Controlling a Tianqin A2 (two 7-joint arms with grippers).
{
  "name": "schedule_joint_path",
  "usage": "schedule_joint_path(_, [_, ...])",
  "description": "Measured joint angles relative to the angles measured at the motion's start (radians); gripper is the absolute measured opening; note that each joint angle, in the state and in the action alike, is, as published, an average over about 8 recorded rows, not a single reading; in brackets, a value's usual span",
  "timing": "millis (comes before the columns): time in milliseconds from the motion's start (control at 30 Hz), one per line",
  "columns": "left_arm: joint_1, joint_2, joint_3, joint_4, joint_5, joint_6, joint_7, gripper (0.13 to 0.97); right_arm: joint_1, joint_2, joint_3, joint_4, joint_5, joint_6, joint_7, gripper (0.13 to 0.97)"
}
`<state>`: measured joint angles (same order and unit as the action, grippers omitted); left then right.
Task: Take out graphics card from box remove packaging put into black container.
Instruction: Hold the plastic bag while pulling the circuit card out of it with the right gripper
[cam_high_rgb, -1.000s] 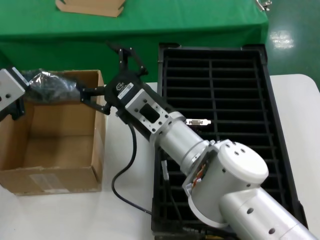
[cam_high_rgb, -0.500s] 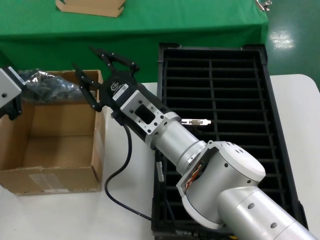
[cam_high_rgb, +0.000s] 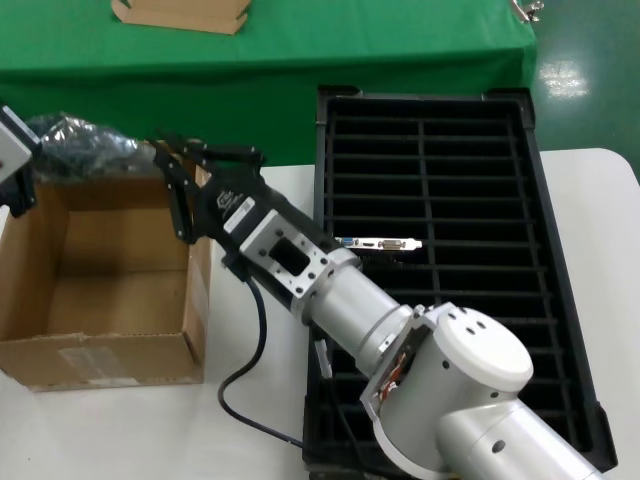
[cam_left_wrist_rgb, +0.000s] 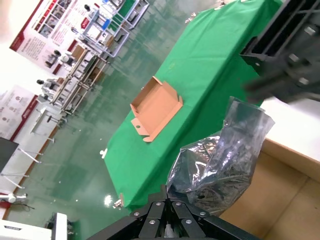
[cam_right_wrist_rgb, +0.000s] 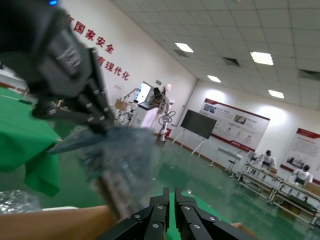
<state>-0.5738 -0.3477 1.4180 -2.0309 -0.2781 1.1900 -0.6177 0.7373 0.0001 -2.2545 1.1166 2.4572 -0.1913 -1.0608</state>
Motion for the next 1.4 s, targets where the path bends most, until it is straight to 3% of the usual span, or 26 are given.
schedule_joint_path(300, [-0.030, 0.001, -0.009, -0.003, 0.019, 0.003, -0.004, 0.139, -0.022, 0.000, 0.025, -0.009, -0.124, -0.030, 0.097, 0.142])
schedule_joint_path(533, [-0.039, -0.002, -0.024, -0.019, 0.026, 0.011, -0.006, 0.139, -0.019, 0.000, 0.037, -0.032, -0.153, -0.044, 0.119, 0.137])
schedule_joint_path(1400, [-0.023, -0.015, -0.022, -0.021, -0.019, 0.017, 0.001, 0.139, 0.040, 0.000, -0.025, -0.135, 0.098, -0.052, -0.071, 0.134])
